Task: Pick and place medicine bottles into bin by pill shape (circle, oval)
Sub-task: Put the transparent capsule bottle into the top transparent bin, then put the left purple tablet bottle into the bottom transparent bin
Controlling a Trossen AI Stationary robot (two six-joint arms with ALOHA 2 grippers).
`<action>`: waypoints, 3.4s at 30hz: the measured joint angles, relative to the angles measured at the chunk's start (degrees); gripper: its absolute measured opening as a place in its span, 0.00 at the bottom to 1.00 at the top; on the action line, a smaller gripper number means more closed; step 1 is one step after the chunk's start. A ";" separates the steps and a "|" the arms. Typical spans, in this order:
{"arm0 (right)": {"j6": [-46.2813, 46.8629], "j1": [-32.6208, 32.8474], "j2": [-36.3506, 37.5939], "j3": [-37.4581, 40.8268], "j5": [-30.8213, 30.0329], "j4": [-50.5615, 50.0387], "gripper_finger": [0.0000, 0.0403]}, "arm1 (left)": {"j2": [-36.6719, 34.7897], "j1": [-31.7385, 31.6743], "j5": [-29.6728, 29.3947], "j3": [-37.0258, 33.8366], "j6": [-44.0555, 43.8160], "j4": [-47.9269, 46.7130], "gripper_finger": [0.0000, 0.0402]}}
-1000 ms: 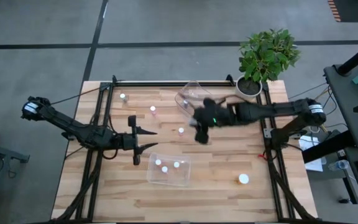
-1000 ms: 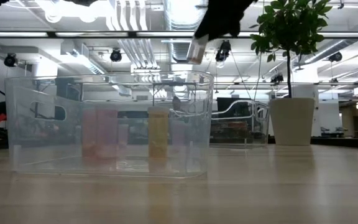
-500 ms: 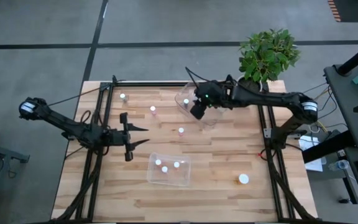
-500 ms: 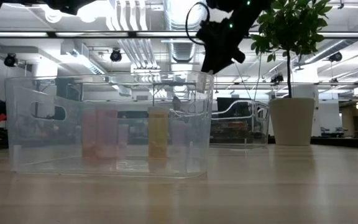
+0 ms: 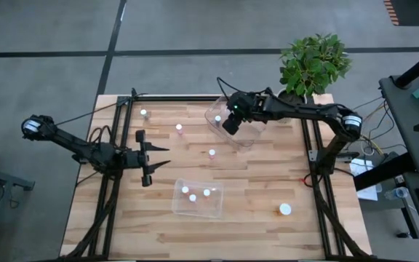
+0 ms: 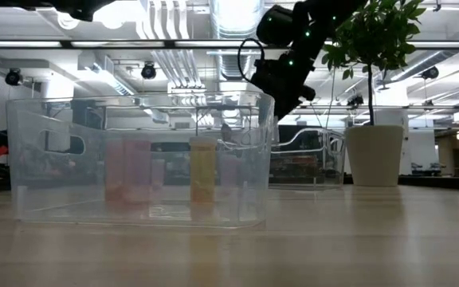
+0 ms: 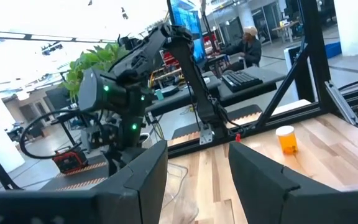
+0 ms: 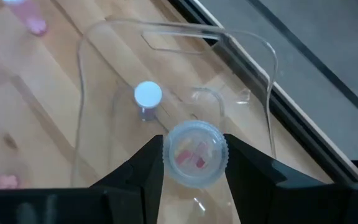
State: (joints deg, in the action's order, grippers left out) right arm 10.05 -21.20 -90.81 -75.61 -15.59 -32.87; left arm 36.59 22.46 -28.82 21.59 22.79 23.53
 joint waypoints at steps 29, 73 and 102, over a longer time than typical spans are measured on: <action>-0.71 -1.24 -9.18 0.02 1.06 0.12 0.36 | -1.50 0.00 -0.44 -0.66 0.11 0.02 0.39; 2.72 28.69 6.21 11.21 0.39 7.60 0.52 | -0.72 0.00 -0.66 -0.69 0.07 1.90 0.39; -9.16 30.91 34.96 46.01 0.56 44.82 0.52 | 7.14 0.00 -0.68 -0.71 -1.45 11.87 0.39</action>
State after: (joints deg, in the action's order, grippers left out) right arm 0.89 9.72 -55.85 -29.60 -15.03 11.95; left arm 43.74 22.46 -29.50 20.88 21.33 35.40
